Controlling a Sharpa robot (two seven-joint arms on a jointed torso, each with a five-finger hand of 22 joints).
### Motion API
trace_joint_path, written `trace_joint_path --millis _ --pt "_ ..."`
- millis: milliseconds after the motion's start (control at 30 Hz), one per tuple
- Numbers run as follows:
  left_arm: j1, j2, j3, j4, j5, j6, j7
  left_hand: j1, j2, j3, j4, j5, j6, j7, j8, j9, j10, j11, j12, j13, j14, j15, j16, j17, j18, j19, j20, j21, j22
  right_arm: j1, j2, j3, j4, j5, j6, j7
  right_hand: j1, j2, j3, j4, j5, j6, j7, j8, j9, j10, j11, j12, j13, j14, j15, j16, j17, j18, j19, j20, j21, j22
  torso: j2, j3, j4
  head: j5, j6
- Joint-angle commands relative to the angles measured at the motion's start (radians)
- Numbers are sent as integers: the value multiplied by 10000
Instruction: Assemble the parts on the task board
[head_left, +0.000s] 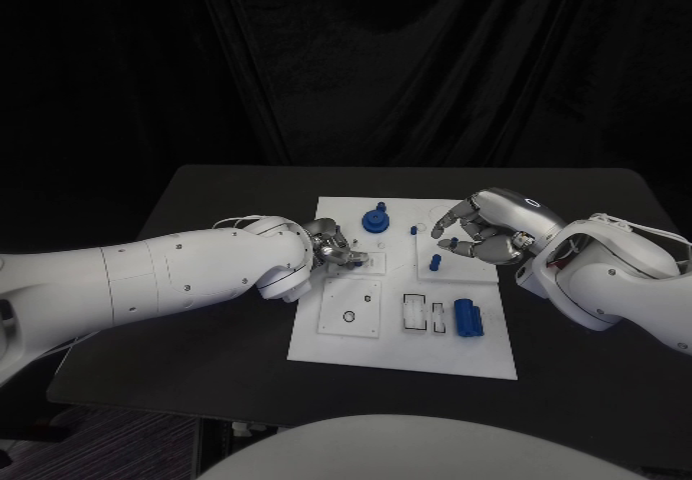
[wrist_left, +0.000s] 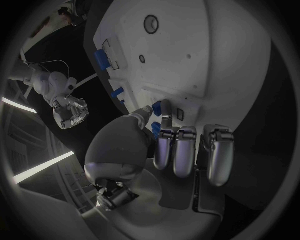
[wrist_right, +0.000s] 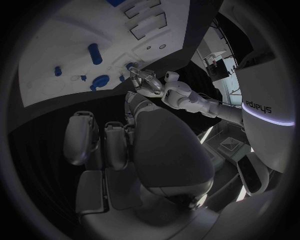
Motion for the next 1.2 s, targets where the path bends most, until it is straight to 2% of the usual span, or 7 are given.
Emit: trace_joint_path --millis 33,333,567,767,933,1067,1200 --pt "-40 24 -11 -30 47 233 -91 -134 5 -194 105 -64 -21 65 -74 -58 1033 85 37 2631 1057 78 -43 2633 -63 1051 76 -35 2635 -26 -6 6 12 18 101 -220 95 -13 66 3 61 77 -17 -39 12 -71 27 -68 861 467 45 -64 838 183 -49 -10 -36 1650 -1 3 6 -7 2" --pt "-63 28 -11 -58 47 254 -52 -221 -38 -516 280 -107 -60 84 -98 -46 1033 107 37 2631 1057 98 -43 2633 -63 1051 106 -35 2635 -30 -7 6 11 26 155 -257 83 -12 64 10 62 81 -17 -40 14 -77 27 -77 849 463 45 -74 827 187 -56 -10 -56 1645 6 -1 3 26 2" --pt "-75 2 -11 -60 47 201 15 101 -4 -656 132 17 -99 80 -78 4 1033 109 37 2631 1057 103 -43 2633 -63 1051 130 -35 2635 -33 -4 6 10 61 180 -271 83 -12 64 9 63 82 -18 -41 14 -80 26 -81 845 460 45 -82 817 189 -62 -10 -69 1641 4 1 4 13 2" --pt "-79 -135 -11 120 -172 -642 571 200 67 -774 131 66 16 39 72 109 1033 84 37 2631 1057 90 -43 2633 -63 1051 138 -35 2635 -34 -40 6 29 74 157 -256 83 -12 64 9 63 82 -18 -41 14 -80 26 -81 845 460 45 -82 817 189 -62 -10 -69 1641 3 2 3 18 2" --pt "-66 -699 -9 825 -919 -1744 967 514 187 -902 26 132 76 -69 385 373 1033 -9 37 2631 1057 11 -43 2633 -63 1051 120 -35 2635 -34 -136 6 84 78 100 -213 83 -12 64 9 63 82 -18 -41 14 -80 26 -81 845 460 45 -82 817 189 -62 -10 -69 1641 1 2 3 -31 2" --pt "57 -1159 -7 1254 -1310 -2187 973 727 214 -956 -62 203 39 -116 539 551 1033 -55 37 2631 1057 -35 -43 2633 -63 1051 108 -35 2635 -32 -170 7 77 80 71 -222 84 -11 67 8 66 84 -19 -42 16 -80 25 -83 843 460 44 -82 818 190 -63 -11 -74 1640 4 0 -2 -25 2" --pt "350 -1468 -6 1453 -1486 -2417 980 710 269 -1255 124 25 36 -184 902 949 1033 -129 37 2631 1057 -98 -43 2633 -63 1051 66 -35 2635 -32 -165 7 64 99 58 -216 85 -11 69 6 70 85 -20 -44 17 -79 23 -85 841 460 43 -82 819 191 -64 -11 -78 1639 12 -2 -6 8 2"
